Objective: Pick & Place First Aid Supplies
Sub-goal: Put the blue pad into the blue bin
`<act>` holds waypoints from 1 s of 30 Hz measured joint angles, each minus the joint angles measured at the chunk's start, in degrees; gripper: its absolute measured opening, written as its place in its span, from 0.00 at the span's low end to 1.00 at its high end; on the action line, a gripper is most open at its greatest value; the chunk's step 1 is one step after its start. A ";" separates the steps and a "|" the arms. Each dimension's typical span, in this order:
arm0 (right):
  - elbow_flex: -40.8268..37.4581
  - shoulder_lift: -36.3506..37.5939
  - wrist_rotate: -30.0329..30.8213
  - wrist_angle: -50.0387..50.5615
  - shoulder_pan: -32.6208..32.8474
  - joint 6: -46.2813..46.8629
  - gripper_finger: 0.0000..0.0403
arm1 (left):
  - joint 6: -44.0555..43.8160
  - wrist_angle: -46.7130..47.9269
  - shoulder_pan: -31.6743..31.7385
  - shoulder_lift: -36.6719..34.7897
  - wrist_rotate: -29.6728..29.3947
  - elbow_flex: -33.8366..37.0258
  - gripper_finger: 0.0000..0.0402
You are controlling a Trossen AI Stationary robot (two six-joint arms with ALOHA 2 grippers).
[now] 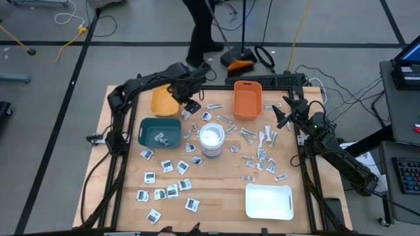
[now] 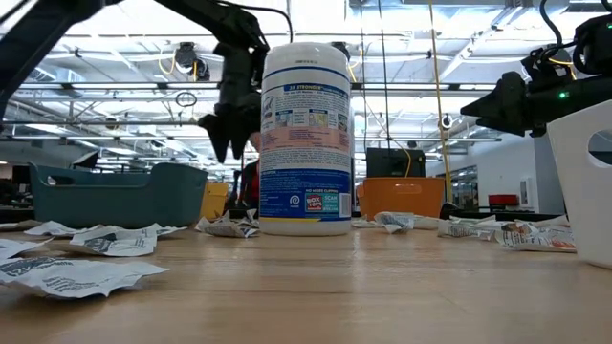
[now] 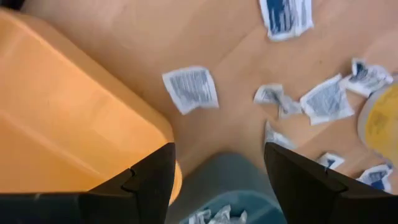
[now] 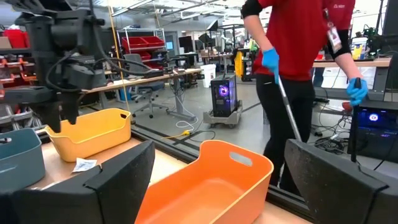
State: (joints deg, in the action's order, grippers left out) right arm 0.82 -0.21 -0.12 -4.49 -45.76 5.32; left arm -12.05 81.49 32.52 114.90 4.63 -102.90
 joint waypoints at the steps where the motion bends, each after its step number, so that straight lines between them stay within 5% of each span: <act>1: 0.00 0.00 0.00 0.00 -0.02 0.00 0.89 | 0.04 0.44 0.12 0.75 0.04 -0.97 0.61; 30: 0.00 0.00 0.01 0.00 -0.02 0.00 0.89 | 8.97 -0.71 -1.51 17.64 -0.34 -2.28 0.57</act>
State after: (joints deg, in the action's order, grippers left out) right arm 0.82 -0.21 -0.10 -4.49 -45.77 5.32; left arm -3.08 80.78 31.00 132.54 4.29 -105.19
